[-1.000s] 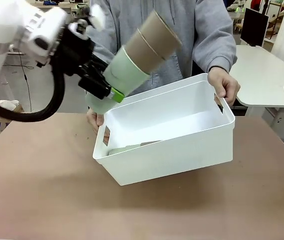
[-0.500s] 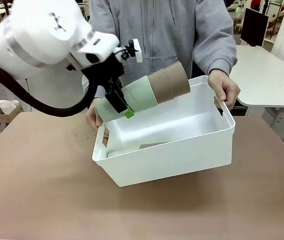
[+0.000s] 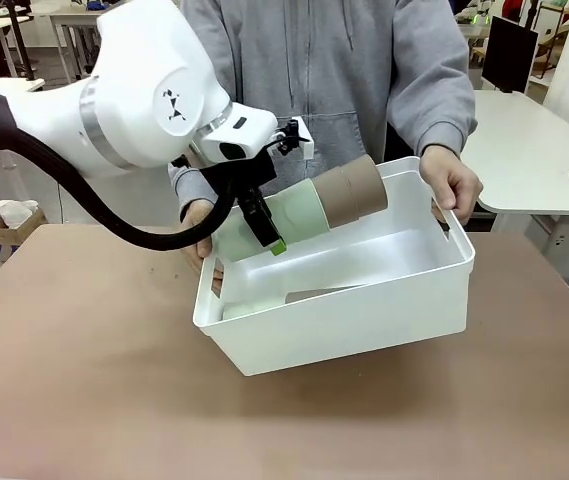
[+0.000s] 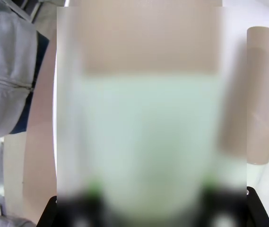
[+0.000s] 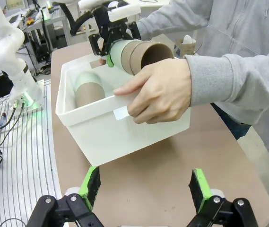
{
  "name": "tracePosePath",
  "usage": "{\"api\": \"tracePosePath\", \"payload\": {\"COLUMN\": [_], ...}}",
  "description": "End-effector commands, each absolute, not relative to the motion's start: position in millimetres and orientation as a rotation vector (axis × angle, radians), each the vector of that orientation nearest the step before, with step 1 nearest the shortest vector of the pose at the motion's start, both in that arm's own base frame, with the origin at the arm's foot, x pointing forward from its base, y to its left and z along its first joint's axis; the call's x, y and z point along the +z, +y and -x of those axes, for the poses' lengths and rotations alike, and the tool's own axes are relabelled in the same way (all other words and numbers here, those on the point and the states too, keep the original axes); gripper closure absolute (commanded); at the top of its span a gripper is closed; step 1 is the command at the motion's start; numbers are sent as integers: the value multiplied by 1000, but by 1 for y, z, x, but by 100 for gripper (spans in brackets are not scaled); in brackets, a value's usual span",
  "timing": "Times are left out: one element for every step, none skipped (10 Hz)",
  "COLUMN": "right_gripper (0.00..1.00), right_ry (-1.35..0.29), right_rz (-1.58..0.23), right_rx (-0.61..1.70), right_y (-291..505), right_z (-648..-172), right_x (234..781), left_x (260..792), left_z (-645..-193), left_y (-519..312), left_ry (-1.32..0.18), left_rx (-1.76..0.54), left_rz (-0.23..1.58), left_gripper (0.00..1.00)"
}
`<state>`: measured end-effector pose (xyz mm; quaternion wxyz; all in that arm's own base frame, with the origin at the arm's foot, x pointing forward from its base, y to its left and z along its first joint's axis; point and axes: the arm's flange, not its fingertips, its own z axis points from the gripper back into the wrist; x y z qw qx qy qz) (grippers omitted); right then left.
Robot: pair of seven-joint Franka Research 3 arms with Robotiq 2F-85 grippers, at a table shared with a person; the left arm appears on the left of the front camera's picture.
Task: Stack the cups and store them in the basket.
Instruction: Place the stack of Reusable plastic cups into the Pantry Basket.
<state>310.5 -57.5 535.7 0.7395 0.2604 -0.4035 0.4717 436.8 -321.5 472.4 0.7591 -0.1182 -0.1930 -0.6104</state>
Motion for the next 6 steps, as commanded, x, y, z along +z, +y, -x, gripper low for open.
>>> {"api": "tracePosePath", "payload": {"right_gripper": [0,0,0,0,0,0], "right_ry": [-902,-902,-902,-902,-902,-902], "right_rz": [-577,-577,-577,-577,-577,-577], "right_rx": [1043,1043,1043,1043,1043,1043], "right_y": [-58,-58,-58,-58,-58,-58], "right_z": [-312,-312,-312,-312,-312,-312], "right_x": [537,537,537,537,537,537], "left_x": [469,465,463,457,450,443], "left_z": [-440,-434,-428,-425,-427,-432], "left_y": [-330,-334,-339,-345,-352,-358], "left_ry": [-406,-398,-414,-426,-433,-447], "left_rx": [-1306,-1323,-1342,-1349,-1348,-1352], "left_rz": [225,230,234,226,215,211], "left_gripper": [15,15,15,15,15,15]}}
